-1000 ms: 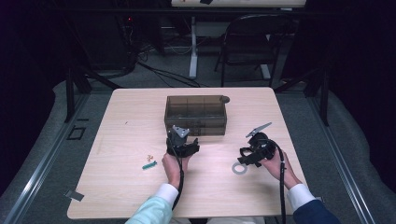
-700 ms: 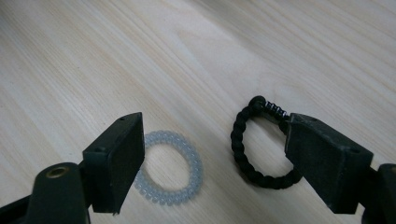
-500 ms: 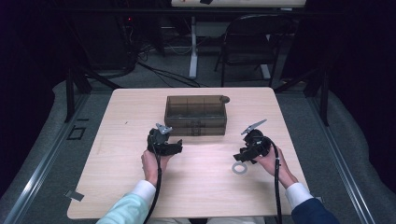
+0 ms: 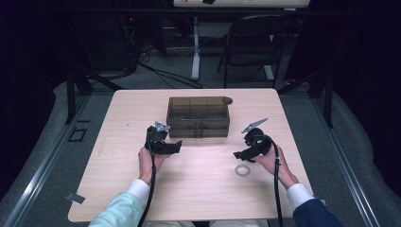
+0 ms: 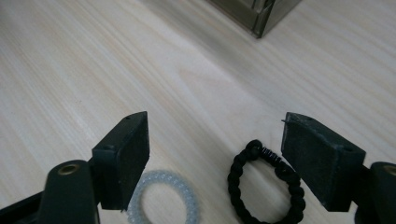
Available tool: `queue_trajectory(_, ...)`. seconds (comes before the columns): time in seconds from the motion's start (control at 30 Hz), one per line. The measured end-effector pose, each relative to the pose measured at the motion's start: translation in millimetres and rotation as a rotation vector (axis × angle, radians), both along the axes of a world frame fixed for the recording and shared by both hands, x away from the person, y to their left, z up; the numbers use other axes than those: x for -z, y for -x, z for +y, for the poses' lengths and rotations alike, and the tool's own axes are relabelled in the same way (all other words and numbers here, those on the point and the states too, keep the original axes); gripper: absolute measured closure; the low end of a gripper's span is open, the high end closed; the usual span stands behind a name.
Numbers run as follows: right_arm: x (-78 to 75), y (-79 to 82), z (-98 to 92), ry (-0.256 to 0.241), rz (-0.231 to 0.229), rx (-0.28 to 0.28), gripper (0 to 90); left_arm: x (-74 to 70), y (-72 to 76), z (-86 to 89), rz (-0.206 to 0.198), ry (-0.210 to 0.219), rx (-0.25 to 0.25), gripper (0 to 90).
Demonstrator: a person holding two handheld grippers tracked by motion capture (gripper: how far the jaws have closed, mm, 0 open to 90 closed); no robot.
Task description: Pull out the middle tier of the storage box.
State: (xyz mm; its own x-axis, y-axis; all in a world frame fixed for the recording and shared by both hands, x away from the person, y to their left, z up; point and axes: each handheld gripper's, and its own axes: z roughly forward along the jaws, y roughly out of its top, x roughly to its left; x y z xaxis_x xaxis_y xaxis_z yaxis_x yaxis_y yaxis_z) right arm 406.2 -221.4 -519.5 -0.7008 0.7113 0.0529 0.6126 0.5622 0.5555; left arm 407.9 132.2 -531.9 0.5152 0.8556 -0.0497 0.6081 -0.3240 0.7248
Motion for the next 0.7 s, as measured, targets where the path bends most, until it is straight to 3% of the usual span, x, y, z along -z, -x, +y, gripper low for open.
queue_trajectory(0.1,-0.4,-3.0,2.7,0.003,-0.02,0.008,27.4,0.4,-2.5,-1.0,-0.005,0.023,0.013,23.3)
queue_trajectory(0.2,-0.6,-7.3,5.1,0.01,-0.043,0.008,30.9,-0.2,-4.8,-2.8,-0.005,0.015,0.019,26.4)
queue_trajectory(0.3,-1.0,-12.0,7.0,0.016,-0.072,0.018,35.4,0.5,-8.2,-2.5,-0.002,0.029,0.0,29.5)
queue_trajectory(0.53,-1.8,-18.3,8.7,0.016,-0.093,0.022,44.3,0.5,-14.3,7.3,-0.008,0.032,-0.044,34.4)
queue_trajectory(0.7,-1.9,-24.3,11.9,0.018,-0.104,0.026,50.3,4.2,-19.7,11.2,0.001,0.036,-0.011,41.0)
